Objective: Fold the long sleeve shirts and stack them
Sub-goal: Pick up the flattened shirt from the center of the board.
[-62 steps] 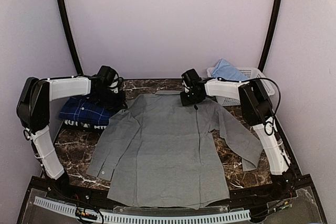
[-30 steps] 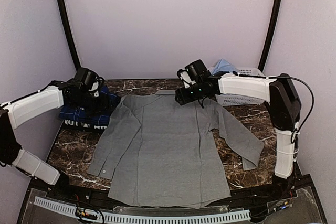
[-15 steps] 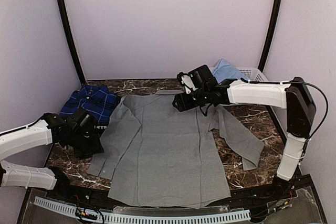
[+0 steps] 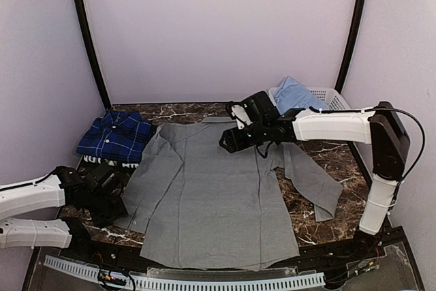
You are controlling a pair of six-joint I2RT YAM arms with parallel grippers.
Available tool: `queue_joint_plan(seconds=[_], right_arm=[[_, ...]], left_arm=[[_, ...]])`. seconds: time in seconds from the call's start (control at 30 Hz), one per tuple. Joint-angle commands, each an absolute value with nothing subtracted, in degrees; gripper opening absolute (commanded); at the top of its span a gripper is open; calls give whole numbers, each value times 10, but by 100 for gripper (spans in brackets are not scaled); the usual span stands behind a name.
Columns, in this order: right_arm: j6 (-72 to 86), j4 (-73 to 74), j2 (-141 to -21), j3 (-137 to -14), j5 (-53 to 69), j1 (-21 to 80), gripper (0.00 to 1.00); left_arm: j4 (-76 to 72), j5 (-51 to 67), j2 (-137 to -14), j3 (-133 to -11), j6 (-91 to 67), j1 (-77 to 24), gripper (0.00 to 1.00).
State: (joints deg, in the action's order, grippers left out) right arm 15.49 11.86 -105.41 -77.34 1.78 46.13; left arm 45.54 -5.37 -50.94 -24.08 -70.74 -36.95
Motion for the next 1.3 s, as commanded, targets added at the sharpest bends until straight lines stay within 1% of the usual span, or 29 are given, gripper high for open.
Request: queue_joint_plan(seconds=[0.0, 0.13, 0.2, 0.23, 0.27, 0.3, 0.33, 0.37, 0.4, 0.43, 0.47, 0.5, 0.53, 0.57, 0.7, 0.93, 1.1, 1.27], right_arm=[[163, 96, -1034, -769, 21, 474, 69], [162, 97, -1035, -771, 18, 478, 69], [161, 99, -1036, -772, 17, 479, 69], [161, 99, -1037, -773, 16, 479, 69], [161, 99, -1039, -773, 16, 480, 69], [161, 100, -1041, -774, 17, 480, 69], [162, 100, -1041, -775, 18, 480, 69], [162, 100, -1042, -775, 18, 481, 69], [163, 100, -1044, -776, 20, 481, 69], [163, 100, -1045, -776, 21, 482, 69], [163, 100, -1046, -777, 21, 483, 69], [163, 100, -1048, -778, 22, 484, 69], [163, 102, -1048, -779, 22, 485, 69], [163, 102, -1049, -780, 22, 486, 69], [159, 99, -1048, -783, 26, 490, 69], [149, 88, -1050, -787, 35, 504, 69], [147, 52, -1044, -773, 53, 515, 70], [144, -19, -1039, -754, 96, 540, 71]], left_arm=[[409, -61, -524, -217, -730, -373, 59], [391, -60, -547, -208, -724, -375, 59], [377, -58, -556, -204, -720, -376, 57], [368, -55, -558, -202, -717, -376, 54], [364, -53, -563, -200, -717, -377, 49], [359, -52, -568, -199, -716, -377, 47], [358, -53, -570, -199, -716, -378, 40], [357, -53, -573, -199, -714, -378, 36], [357, -54, -573, -201, -714, -378, 29], [358, -55, -573, -201, -713, -378, 25], [359, -58, -573, -204, -712, -378, 18], [363, -60, -571, -206, -711, -378, 14], [366, -63, -570, -211, -709, -378, 7], [370, -65, -567, -214, -708, -378, 2], [386, -80, -555, -245, -693, -378, 0], [429, -113, -538, -350, -648, -378, 0], [393, -84, -535, -415, -590, -378, 0], [330, -35, -565, -457, -543, -377, 0]])
